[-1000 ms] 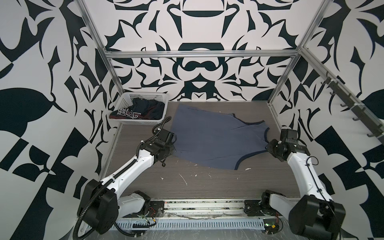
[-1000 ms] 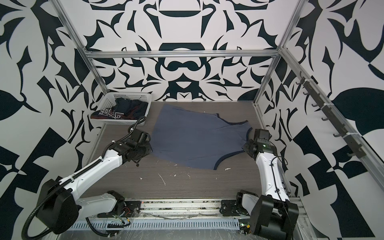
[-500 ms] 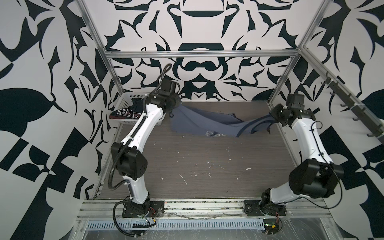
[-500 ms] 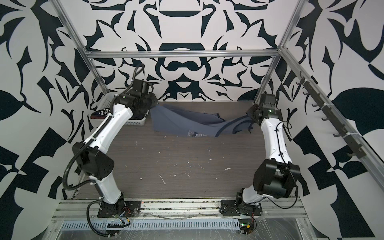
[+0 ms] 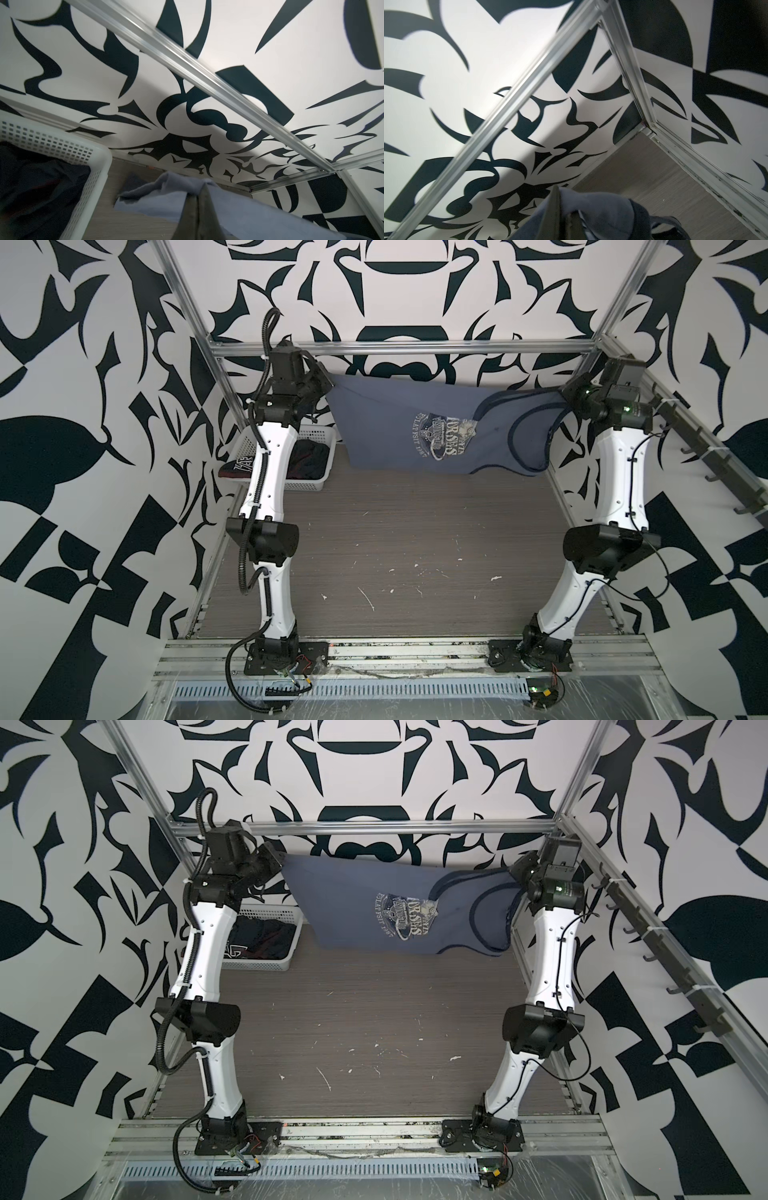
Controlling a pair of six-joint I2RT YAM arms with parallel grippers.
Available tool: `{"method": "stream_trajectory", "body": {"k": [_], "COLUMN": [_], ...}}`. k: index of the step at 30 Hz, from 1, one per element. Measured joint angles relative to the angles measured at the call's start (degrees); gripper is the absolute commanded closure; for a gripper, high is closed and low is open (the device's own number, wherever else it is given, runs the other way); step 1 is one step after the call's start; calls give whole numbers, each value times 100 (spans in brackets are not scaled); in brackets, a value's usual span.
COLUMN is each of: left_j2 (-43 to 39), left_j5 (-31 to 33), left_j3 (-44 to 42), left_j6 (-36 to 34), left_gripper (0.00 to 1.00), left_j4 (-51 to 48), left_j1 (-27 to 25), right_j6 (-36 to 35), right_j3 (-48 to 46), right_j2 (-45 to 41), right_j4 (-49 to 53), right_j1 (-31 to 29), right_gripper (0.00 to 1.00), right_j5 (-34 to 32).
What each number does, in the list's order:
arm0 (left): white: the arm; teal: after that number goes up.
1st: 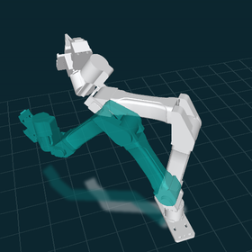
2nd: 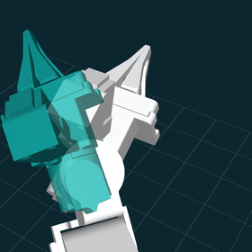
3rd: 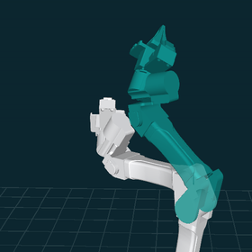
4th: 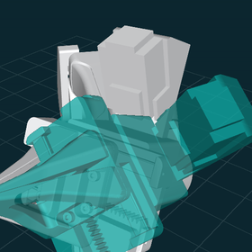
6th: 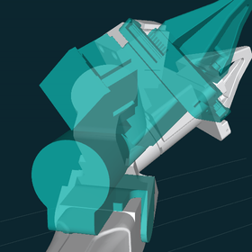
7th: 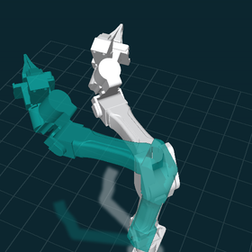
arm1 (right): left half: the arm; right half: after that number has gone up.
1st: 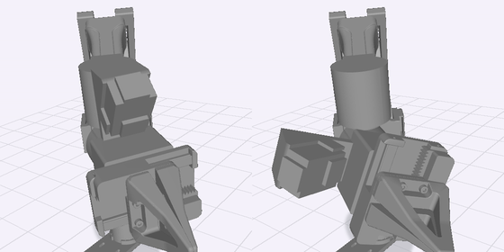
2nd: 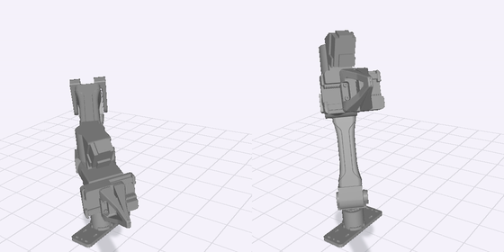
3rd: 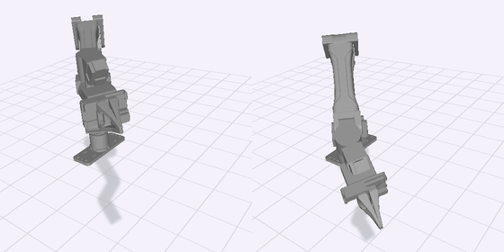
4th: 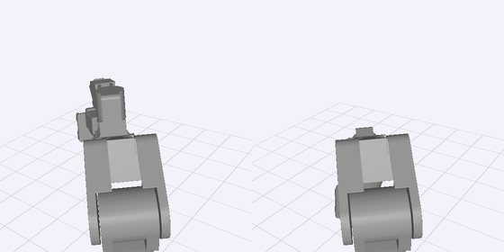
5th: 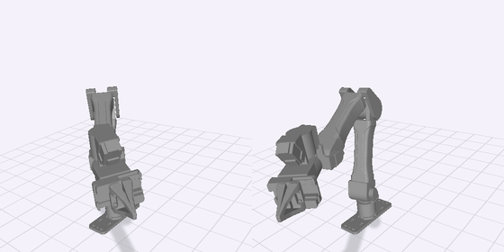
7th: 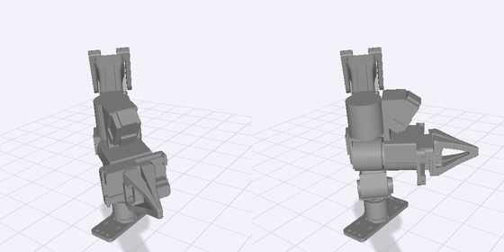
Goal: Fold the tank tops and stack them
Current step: 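Lift the tank top high with both grippers, shaking it out, then lay the tank top down, pulling it toward the robot with both grippers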
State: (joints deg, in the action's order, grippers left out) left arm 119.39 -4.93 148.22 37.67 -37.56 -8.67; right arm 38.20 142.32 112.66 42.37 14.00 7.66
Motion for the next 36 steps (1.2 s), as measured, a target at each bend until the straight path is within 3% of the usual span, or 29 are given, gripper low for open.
{"method": "stream_trajectory", "body": {"k": [2, 4, 13, 20, 26, 32, 33, 36], "left_j2": [-227, -715, -3504, -5031, -6157, -6693, -6752, -6861], "left_j5": [-92, -170, -684, -673, -647, -664, -664, -667], "left_j3": [-286, -1034, -5751, -8902, -10603, -11582, -11650, -11731], "left_j6": [-37, -83, -13, 531, 918, 1128, 1150, 1193], "left_gripper": [100, 100, 100, 100, 100, 100, 100, 100], "left_j4": [111, 262, 1086, 920, 400, 39, 15, -33], "left_j1": [61, 61, -271, -514, -511, -511, -511, -511], "right_j6": [-66, -136, -212, -136, -240, -385, -393, -420], "right_j3": [162, -328, -5792, -8393, -9374, -9825, -9882, -10010], "right_j2": [-26, -323, -2850, -3486, -3928, -4933, -5010, -5064], "right_j4": [90, 0, -885, -1029, -876, -732, -723, -610], "right_j1": [2, 2, 243, 1023, 1244, 1237, 1237, 1239], "right_gripper": [100, 100, 100, 100, 100, 100, 97, 54], "right_j5": [52, 125, 378, 796, 800, 481, 411, 247]}}
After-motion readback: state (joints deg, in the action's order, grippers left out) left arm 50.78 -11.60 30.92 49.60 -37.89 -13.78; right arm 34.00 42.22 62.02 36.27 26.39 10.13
